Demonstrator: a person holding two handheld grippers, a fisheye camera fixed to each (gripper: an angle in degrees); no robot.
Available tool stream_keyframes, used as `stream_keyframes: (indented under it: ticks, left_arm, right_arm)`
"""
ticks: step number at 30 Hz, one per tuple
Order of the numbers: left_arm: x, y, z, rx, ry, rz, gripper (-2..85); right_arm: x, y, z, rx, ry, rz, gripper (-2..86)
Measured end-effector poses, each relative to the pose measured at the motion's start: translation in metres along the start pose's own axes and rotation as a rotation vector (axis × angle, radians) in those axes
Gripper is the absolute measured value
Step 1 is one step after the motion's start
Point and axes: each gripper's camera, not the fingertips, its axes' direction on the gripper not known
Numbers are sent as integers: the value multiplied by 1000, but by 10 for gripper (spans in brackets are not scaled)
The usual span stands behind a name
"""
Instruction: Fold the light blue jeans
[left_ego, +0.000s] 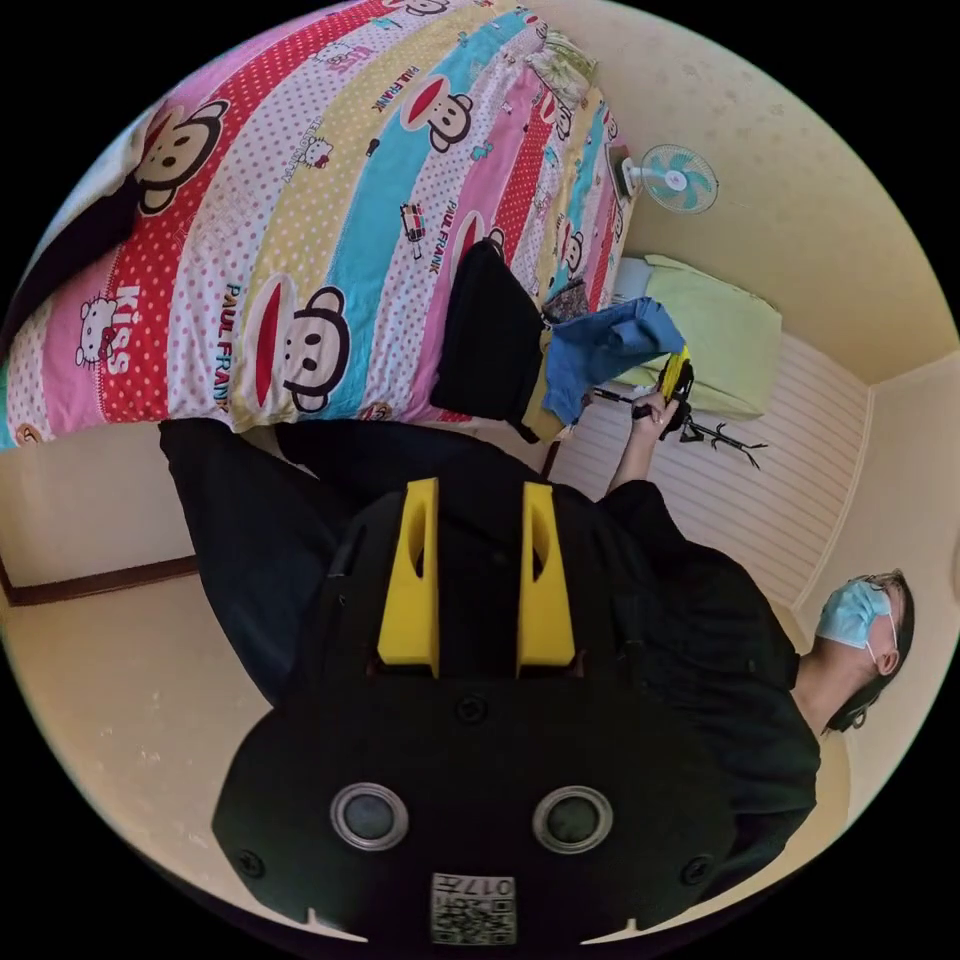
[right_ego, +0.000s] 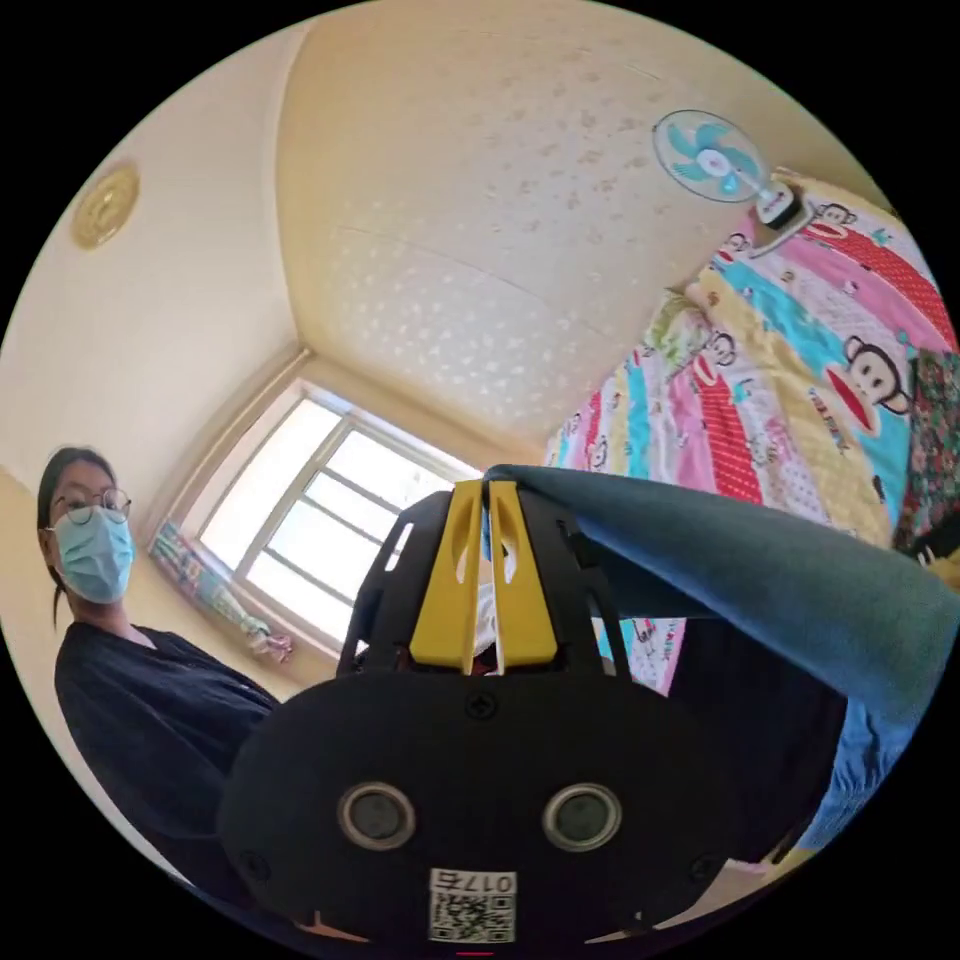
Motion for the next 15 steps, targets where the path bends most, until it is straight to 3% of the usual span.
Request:
stream_keyframes:
  ticks: [5, 7, 10, 15]
  left_arm:
    - [7, -4, -1, 101, 6, 25, 124]
    - [8, -7, 2, 119, 12, 28, 124]
    - [7, -12, 9, 141, 27, 25, 124]
    - [-10, -20, 27, 176, 98, -19, 124]
  right_arm:
    - [-95, -30, 95, -52, -588, -181, 8]
    - [-122, -32, 113, -60, -681, -206, 7]
    - [-160, -24, 125, -70, -706, -290, 7]
    - [-130, 30, 124, -150, -503, -274, 6]
